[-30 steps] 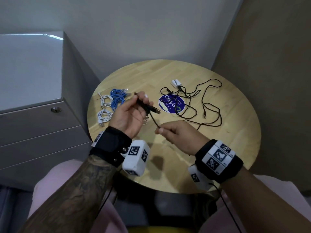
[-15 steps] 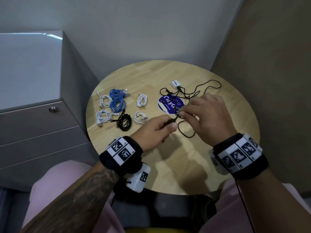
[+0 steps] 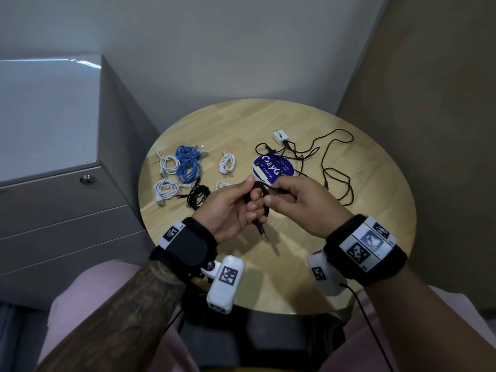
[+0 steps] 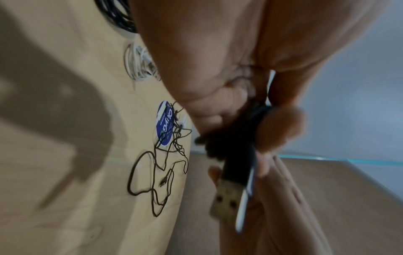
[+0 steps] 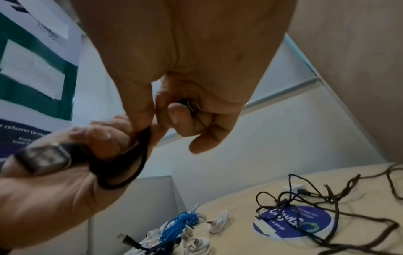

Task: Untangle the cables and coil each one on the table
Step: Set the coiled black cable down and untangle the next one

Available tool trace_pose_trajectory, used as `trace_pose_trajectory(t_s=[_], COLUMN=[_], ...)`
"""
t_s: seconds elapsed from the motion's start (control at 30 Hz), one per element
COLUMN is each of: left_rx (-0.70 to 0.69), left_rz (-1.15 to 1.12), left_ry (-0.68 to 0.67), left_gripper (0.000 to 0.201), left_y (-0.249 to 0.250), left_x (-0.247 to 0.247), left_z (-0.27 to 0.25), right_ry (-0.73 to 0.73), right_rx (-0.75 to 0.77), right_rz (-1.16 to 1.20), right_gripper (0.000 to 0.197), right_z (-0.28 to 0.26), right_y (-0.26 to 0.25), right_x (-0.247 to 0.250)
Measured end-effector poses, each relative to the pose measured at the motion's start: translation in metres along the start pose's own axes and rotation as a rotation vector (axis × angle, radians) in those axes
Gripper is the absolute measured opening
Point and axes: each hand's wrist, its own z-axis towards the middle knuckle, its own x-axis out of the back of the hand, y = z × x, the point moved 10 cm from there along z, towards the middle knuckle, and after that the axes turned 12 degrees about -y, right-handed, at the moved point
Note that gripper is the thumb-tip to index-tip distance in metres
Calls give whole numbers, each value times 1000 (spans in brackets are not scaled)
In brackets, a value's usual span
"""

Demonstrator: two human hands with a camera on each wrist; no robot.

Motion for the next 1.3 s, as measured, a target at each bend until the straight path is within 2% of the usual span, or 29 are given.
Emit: trace_pose_trajectory(t_s=[0.1,0.2,0.4,0.47,0.53,0.6,0.7,0.8,0.87,0.97,1.07,1.13,1.2,1.23,1.3], left_rx=[23,19,2,12,19,-1,-38,-94,-122,-176,-177,-175,-147,-121,-75], left_rz=[60,89,63,86,102,147,190,203,236,298,342,381,541,651,792], left_ry=[-4,25,66,42,35,48,60,67,60,42,130,271,380,395,370], left_gripper=[36,36,35,35,34,32,27,13,14,23,16,11,13,15,16], left_y=[-1,0,0,0,3,8,15,25,33,33,22,27,38,41,41], left_x=[-2,-3,0,-3,-5,-6,-6,3,9,7,12,26,38,40,37], left_z=[1,3,1,1,2,3,4,5,4,6,10,9,6,7,12], right_ry=[42,119,30,44,93,140,172,199,256,336,323,225,167,193,260], right_rx=[23,54,57,44,41,63,92,122,136,91,57,35,0,-13,-23], right_rz=[99,86,23,72,95,89,60,-1,5,166,205,205,188,146,11], right_gripper=[23,20,21,28,26,17,22,20,17,15,15,11,5,1,8], right_z=[-5,-7,-6,-6,-7,-7,-6,-7,-8,-6,-5,3,11,14,16], right_y=[0,-1,-1,0,0,-3,-10,-17,-17,1,8,5,9,15,30], right_x=[-1,3,0,0,1,4,10,10,10,17,12,4,7,16,34])
